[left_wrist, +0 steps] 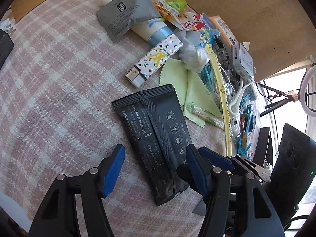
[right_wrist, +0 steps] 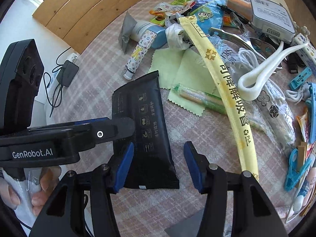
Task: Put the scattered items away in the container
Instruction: 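Grasp the black wipe pack with both grippers from opposite sides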
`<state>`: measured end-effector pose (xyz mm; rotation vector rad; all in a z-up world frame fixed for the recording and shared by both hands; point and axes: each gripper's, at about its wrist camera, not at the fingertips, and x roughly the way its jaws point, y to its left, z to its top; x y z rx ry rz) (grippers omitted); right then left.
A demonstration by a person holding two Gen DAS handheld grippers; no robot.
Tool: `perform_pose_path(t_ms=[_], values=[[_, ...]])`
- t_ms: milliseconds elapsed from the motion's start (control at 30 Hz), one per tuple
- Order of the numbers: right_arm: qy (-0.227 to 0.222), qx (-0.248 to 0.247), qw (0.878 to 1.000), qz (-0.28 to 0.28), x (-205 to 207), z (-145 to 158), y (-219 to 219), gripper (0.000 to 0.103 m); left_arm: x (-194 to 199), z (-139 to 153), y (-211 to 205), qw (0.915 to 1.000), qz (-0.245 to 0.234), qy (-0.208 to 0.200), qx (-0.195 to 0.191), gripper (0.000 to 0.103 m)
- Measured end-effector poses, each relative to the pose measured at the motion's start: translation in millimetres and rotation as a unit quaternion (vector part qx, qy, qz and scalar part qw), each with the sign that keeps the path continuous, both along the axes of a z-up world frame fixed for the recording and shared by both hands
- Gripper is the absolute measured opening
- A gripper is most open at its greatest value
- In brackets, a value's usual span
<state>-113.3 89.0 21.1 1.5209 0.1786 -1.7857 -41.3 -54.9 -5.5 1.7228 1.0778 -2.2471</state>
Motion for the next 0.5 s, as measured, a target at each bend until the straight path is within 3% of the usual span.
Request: perform_pose_path(t_ms=[33, 500], values=[[-0.002, -0.002, 1.0, 0.002, 2.4, -0.5, -1.7, 0.041, -4.8, -0.9, 6.0, 1.0, -0.004, 0.001, 0.002, 0.061], [0.004, -0.01, 0.999, -0.042, 15.6, 9.7, 10.3, 0.029, -4.0, 3.9, 33.2, 0.9993, -0.034, 0.013, 0.006, 0.055]])
